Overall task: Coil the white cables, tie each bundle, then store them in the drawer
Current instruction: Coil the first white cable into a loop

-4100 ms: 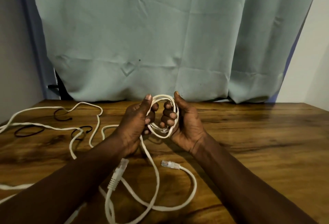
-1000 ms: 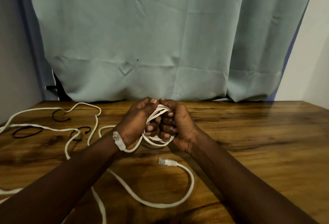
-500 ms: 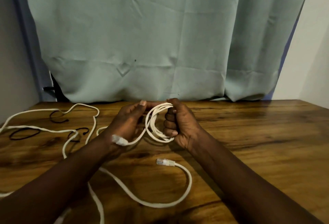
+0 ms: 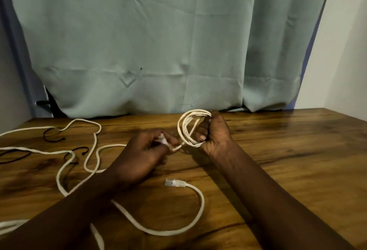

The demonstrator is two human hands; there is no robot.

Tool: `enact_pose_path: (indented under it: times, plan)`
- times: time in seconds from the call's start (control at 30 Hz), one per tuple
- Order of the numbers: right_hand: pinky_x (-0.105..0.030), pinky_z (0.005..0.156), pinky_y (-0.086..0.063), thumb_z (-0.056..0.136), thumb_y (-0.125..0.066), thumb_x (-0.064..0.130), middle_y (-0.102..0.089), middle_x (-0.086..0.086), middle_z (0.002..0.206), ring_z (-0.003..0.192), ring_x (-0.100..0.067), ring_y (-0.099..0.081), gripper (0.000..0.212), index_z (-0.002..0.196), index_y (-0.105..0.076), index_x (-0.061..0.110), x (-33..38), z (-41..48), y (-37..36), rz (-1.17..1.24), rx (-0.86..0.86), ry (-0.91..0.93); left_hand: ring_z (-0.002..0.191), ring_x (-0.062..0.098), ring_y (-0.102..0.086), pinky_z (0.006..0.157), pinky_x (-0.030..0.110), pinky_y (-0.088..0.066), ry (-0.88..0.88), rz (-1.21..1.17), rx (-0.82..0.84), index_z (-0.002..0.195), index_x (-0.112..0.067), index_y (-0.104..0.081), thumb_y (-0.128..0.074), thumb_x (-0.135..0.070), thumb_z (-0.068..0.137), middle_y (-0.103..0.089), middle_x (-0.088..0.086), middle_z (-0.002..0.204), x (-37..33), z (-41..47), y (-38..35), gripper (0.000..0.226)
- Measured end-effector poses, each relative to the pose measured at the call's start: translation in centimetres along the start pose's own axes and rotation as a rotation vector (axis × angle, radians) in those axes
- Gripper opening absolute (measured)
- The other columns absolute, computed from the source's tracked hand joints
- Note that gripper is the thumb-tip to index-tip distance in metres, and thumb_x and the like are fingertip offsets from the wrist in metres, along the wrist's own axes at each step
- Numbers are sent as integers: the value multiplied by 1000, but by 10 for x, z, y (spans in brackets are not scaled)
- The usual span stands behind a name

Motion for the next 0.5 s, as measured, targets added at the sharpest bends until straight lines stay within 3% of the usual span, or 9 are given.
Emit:
enact_pose_path:
  times: [0.03,0.1,0.17,0.2,0.27,0.33,0.37,0.5]
  plan:
    - [-8,28,-16,84,-43,16,-22,7,32,20,-6,-20,43,42,-35,20,0,-2,-4,-3,61,-43,106,35,-70,84,49,-59,126,-229,-13,90,-10,-76,-58,-18,99,-76,10,111,3,2,-2,21]
    - [-8,28,-16,89,-42,20,-19,8,33,21,-6,-17,48,42,-34,22,0,-5,-8,-24,150,-99,100,44,-72,76,43,-62,341,-572,-69,88,5,-68,-46,-41,102,-74,26,110,7,5,-1,53]
    - [-9,28,-17,99,-40,26,-19,8,33,22,-6,-17,55,44,-35,22,2,-6,-10,-65,211,-136,92,44,-74,64,36,-64,476,-758,-89,91,8,-67,-40,-52,102,-72,30,109,12,7,4,67]
    - [-9,28,-18,101,-41,29,-19,7,34,22,-6,-18,57,45,-37,21,3,-7,-12,-96,236,-147,88,42,-74,60,34,-64,521,-807,-43,97,8,-68,-41,-49,102,-72,31,110,12,6,4,63]
    - [-10,29,-17,102,-43,33,-20,7,34,23,-6,-18,57,46,-38,22,4,-9,-14,-165,277,-155,87,37,-73,60,30,-62,577,-839,62,116,5,-67,-51,-26,96,-71,28,115,9,3,4,40]
    - [-10,29,-18,102,-45,34,-20,7,35,23,-6,-17,56,48,-38,22,4,-12,-15,-227,292,-157,87,31,-68,59,28,-59,591,-811,109,130,3,-63,-55,-5,82,-68,26,116,9,2,6,49]
    - [-9,30,-18,102,-46,34,-20,8,36,24,-5,-17,55,49,-37,23,4,-13,-14,-261,295,-150,85,29,-66,58,27,-57,596,-787,125,131,3,-62,-57,-5,80,-69,26,115,9,2,6,52]
    - [-10,32,-19,102,-50,36,-21,8,40,27,-5,-16,54,52,-35,24,6,-18,-15,-437,317,-128,75,26,-64,56,30,-54,670,-717,242,115,-1,-72,-59,-46,86,-71,25,108,9,-1,9,55]
Point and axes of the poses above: each hand's wrist, its own z-axis towards the middle knuckle, its own y-axis out of the back of the hand, x = y × z, the point moved 4 cm from there along z, towards the middle knuckle
